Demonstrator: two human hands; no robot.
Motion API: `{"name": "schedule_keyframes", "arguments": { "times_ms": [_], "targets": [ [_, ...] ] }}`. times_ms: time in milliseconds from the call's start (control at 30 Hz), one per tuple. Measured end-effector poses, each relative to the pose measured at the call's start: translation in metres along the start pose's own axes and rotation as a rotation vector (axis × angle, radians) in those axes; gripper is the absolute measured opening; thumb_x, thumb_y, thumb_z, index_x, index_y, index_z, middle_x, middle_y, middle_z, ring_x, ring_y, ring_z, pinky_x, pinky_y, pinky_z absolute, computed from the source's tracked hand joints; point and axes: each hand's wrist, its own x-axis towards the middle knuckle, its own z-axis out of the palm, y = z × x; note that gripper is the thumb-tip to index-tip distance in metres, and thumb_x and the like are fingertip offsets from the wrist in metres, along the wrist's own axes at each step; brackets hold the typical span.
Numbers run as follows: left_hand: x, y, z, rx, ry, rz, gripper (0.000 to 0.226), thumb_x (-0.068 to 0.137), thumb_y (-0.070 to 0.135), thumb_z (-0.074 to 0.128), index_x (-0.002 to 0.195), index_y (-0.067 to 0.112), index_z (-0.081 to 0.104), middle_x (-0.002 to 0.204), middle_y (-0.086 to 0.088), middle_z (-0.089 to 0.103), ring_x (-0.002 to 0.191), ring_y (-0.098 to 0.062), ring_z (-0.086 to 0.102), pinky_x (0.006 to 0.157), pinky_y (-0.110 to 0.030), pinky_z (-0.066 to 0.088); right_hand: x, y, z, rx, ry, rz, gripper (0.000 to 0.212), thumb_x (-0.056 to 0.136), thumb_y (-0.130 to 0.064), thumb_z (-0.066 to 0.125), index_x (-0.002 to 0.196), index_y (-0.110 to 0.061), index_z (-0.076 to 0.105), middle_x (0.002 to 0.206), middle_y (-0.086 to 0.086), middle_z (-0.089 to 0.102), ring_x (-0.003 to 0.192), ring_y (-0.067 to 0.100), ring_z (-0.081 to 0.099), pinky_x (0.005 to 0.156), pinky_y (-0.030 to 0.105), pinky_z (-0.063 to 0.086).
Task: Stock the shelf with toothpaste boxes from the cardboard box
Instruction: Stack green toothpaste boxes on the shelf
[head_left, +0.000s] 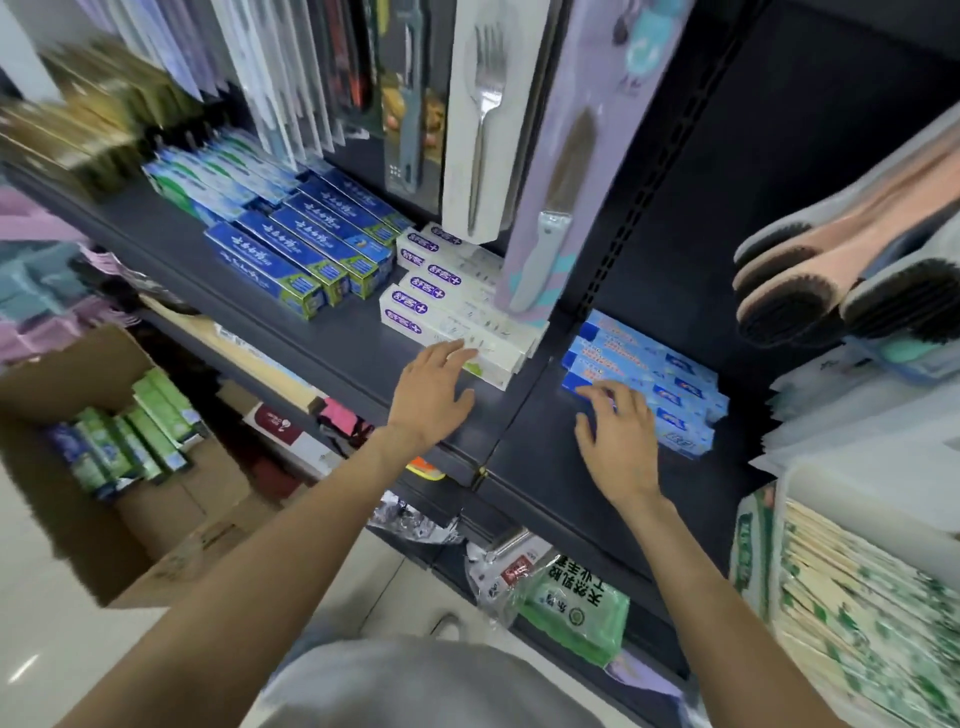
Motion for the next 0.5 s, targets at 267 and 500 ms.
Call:
{"name": "schedule_keyframes", "arguments": {
  "times_ms": [267, 500],
  "targets": [
    [-0.107, -0.111, -0.060, -0.242, 0.385, -0.208, 0.024, 0.086, 0.025, 0.050, 0.105, 0.019, 0.063, 0.088, 0.008, 0.062, 0.082, -0.011, 0.055, 0.074, -0.023, 0.039, -0.005, -0.162, 0.021, 0.240, -0.445, -0.379, 0.023, 0.094, -0.020, 0.049, 0.111, -0.023, 0.064, 0.104, -0.005, 0.068, 0.089, 0.019, 0.064, 0.072, 0.036, 0.052],
    [-0.203, -0.296, -0.118, -0.147, -0.058, -0.767, 0.024, 0.091, 0.029, 0.054, 0.114, 0.022, 0.061, 0.102, -0.003, 0.069, 0.094, -0.025, 0.063, 0.075, -0.031, 0.046, 0.000, -0.310, 0.115, 0.202, -0.707, -0.491, 0.027, 0.094, -0.020, 0.048, 0.117, -0.020, 0.062, 0.108, 0.001, 0.068, 0.096, 0.023, 0.063, 0.066, 0.031, 0.042]
  ]
}}
